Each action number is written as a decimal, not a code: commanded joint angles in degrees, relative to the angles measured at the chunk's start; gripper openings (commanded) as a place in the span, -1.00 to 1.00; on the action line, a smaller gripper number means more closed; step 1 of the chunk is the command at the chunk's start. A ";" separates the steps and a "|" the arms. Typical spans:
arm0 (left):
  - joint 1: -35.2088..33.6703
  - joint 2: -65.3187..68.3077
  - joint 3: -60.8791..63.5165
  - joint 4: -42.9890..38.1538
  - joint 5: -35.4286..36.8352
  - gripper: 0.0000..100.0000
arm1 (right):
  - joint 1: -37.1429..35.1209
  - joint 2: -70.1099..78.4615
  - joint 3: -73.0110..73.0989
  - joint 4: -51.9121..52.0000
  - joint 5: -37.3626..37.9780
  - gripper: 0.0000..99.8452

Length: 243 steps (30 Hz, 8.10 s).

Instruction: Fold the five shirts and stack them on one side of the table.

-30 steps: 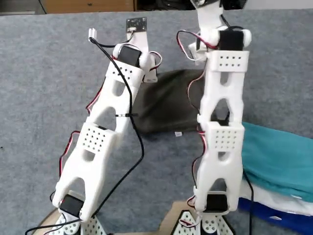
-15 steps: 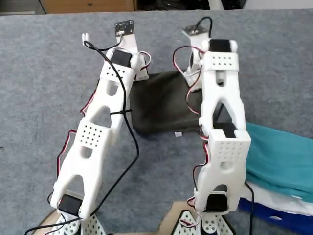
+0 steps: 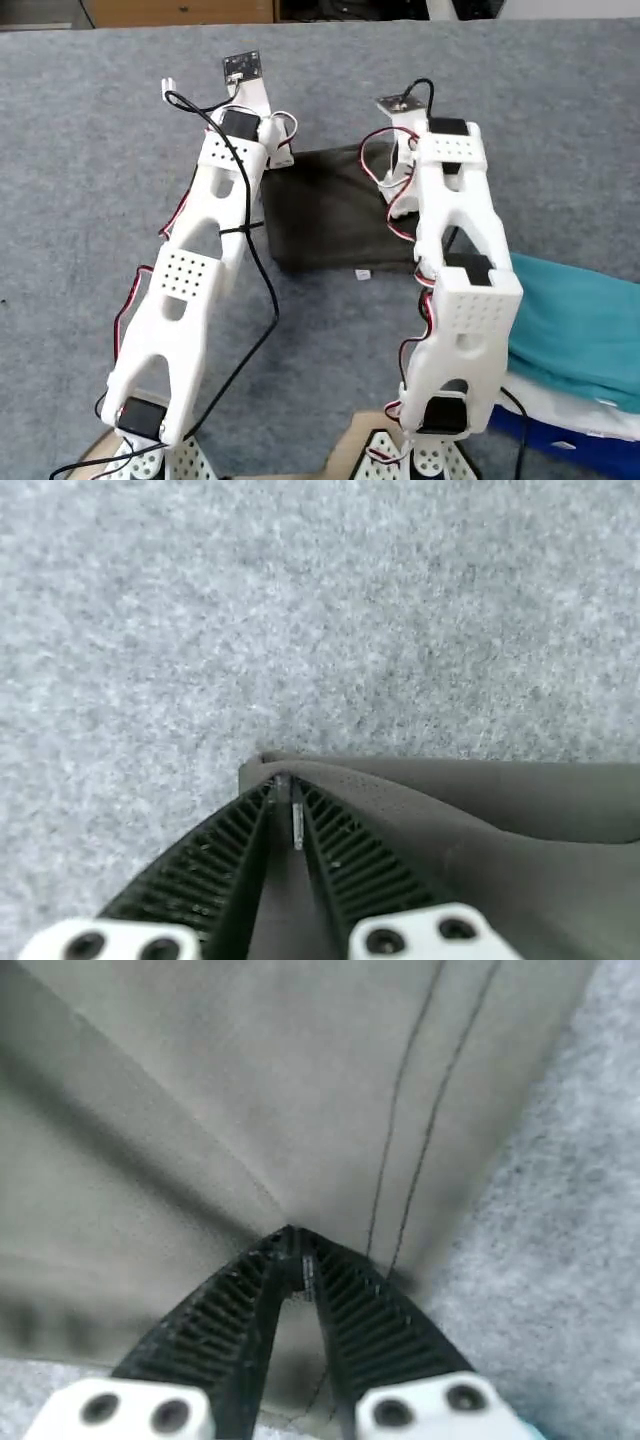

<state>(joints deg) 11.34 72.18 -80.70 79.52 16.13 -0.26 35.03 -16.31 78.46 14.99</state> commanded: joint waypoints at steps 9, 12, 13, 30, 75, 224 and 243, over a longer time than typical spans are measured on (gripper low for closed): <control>-0.88 -3.65 -14.95 12.40 -2.02 -0.82 | -0.04 -15.08 -19.03 20.40 -0.70 -0.99; -1.32 -3.65 -15.03 13.45 -5.01 -0.81 | 0.84 -18.95 -18.24 24.00 -0.88 -0.99; -1.41 -3.65 -15.03 13.71 -5.71 -0.81 | 1.27 -20.70 -16.92 23.91 -0.79 -0.99; -2.90 -3.65 -14.59 13.63 -3.60 -0.61 | 7.60 -61.76 33.63 18.90 -2.11 -0.97; -1.93 -0.75 -3.43 9.85 -2.99 -0.44 | -5.49 -23.52 39.43 -27.34 -61.45 -0.48; -73.67 -31.52 5.54 20.66 -27.08 -0.49 | -0.57 -67.74 31.60 15.21 -16.79 -0.95; -75.08 -3.12 11.08 -9.05 -27.08 -0.95 | -3.30 -68.00 31.96 15.47 -19.25 -0.95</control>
<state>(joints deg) -64.00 68.92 -69.36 68.97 -10.59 -3.08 -31.34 15.60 94.64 -3.82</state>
